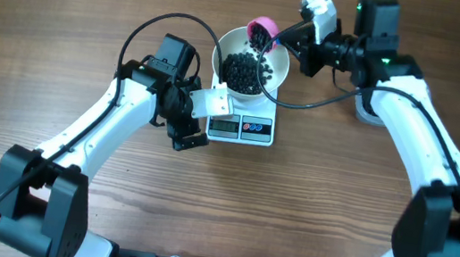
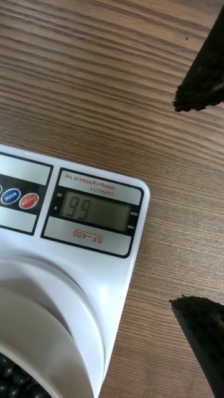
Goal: Scoop item into bowl and weigh 150g on scale
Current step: 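Tilt the scoop with the right gripper to pour beans into the bowl, then return the empty scoop to the bean tub with the right gripper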
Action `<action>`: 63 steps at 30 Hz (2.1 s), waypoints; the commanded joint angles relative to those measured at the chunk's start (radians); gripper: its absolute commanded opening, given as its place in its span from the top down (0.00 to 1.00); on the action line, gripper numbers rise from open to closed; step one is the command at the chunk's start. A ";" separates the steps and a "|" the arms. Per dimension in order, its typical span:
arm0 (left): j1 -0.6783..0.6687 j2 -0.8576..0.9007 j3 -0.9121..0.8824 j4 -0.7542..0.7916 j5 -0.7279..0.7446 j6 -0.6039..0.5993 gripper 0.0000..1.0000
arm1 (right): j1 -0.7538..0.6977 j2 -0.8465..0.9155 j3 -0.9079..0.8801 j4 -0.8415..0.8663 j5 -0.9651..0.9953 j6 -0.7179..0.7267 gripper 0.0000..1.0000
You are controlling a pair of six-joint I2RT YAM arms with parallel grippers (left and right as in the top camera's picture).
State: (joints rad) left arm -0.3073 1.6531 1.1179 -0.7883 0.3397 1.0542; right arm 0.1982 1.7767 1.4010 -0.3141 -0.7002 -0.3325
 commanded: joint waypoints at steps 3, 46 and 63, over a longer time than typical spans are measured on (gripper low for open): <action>0.002 0.012 -0.005 0.000 0.019 0.016 0.00 | 0.000 -0.079 0.002 -0.045 0.012 -0.139 0.96; 0.002 0.012 -0.005 0.000 0.019 0.016 0.00 | -0.087 -0.217 0.077 -0.280 0.254 0.003 0.96; 0.002 0.012 -0.005 0.000 0.019 0.016 0.00 | -0.433 -0.055 0.078 -0.673 0.669 -0.091 0.96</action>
State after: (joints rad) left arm -0.3073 1.6531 1.1179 -0.7883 0.3397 1.0542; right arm -0.2337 1.6608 1.4929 -1.0012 -0.1261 -0.4091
